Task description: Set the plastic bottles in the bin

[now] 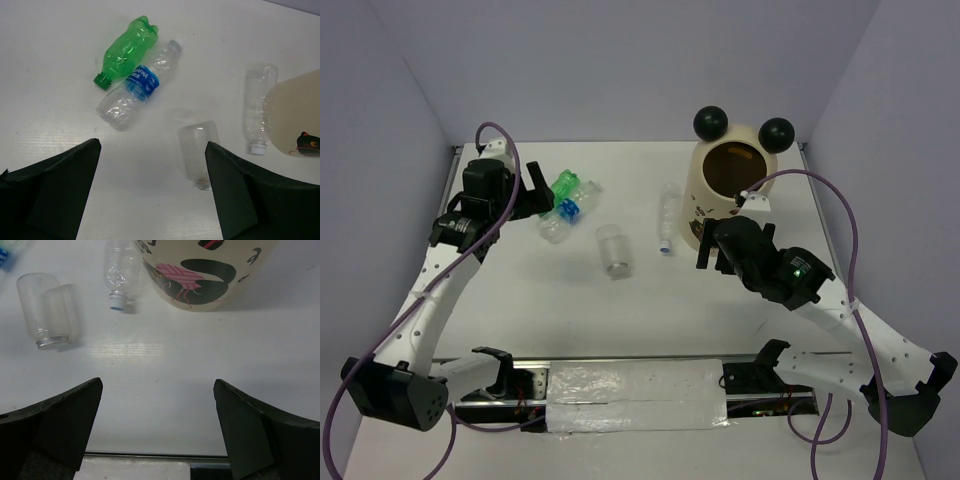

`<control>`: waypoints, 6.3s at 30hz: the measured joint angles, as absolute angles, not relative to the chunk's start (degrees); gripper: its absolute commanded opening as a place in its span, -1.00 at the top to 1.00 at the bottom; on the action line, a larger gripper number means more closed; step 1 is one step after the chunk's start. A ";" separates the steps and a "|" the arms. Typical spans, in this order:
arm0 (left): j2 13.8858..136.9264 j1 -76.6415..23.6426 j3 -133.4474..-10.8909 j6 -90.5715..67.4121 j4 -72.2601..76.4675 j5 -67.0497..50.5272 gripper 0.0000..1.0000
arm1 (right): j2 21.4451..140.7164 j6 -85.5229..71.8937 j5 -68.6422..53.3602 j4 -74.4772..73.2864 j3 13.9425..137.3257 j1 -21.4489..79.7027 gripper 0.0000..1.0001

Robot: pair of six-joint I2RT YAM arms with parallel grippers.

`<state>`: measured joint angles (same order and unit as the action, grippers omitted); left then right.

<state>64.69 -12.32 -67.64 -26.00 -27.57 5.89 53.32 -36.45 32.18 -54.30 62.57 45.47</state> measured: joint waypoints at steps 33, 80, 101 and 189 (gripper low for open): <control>107.13 -15.64 -91.35 -14.76 -38.70 11.25 -0.99 | 48.27 -33.80 22.63 -47.55 61.49 45.71 -1.00; 116.66 -21.32 -88.84 -13.63 -36.75 12.12 -0.31 | 50.81 -32.14 22.28 -47.64 64.58 45.76 -1.00; 83.31 -21.23 -89.27 -17.93 -31.64 -38.15 -0.04 | 71.75 -25.52 9.91 -49.45 106.78 45.47 -1.00; 75.40 -11.49 -81.97 -28.80 -30.41 -34.81 -0.97 | 64.10 14.85 66.65 17.02 65.98 37.60 -0.18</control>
<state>75.40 -11.49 -81.97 -28.80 -30.41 -34.81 64.10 14.85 66.65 17.02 65.98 37.60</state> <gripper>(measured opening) 0.984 0.688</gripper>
